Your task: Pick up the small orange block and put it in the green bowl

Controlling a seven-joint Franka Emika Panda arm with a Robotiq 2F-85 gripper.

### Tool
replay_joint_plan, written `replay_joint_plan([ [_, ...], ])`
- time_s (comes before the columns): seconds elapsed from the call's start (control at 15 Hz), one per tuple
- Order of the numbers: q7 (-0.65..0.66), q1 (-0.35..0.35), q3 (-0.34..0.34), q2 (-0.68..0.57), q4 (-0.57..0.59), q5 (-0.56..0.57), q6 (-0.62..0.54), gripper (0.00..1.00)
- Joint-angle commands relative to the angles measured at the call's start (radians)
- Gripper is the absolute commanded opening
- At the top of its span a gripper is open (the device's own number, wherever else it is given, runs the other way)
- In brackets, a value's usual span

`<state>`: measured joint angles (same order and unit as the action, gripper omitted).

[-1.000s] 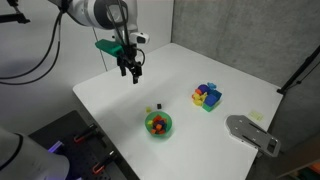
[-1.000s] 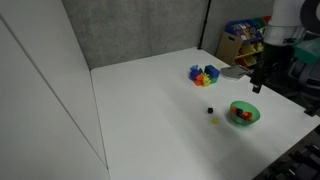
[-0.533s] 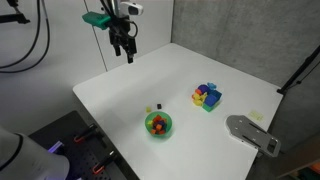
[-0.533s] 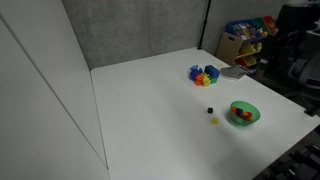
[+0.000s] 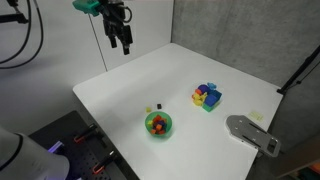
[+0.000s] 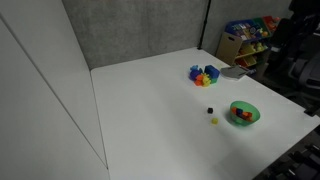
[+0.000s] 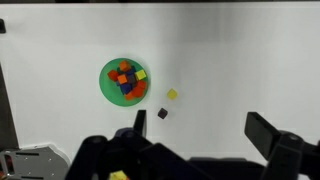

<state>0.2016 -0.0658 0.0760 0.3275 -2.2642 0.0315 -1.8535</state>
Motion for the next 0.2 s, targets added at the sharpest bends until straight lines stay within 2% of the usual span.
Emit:
replay_joint_plan([
  [0.0,-0.002,0.008,0.008,0.000,0.002,-0.002,0.004,1.00],
  [0.13,-0.002,0.008,0.008,0.000,0.002,-0.002,0.005,1.00],
])
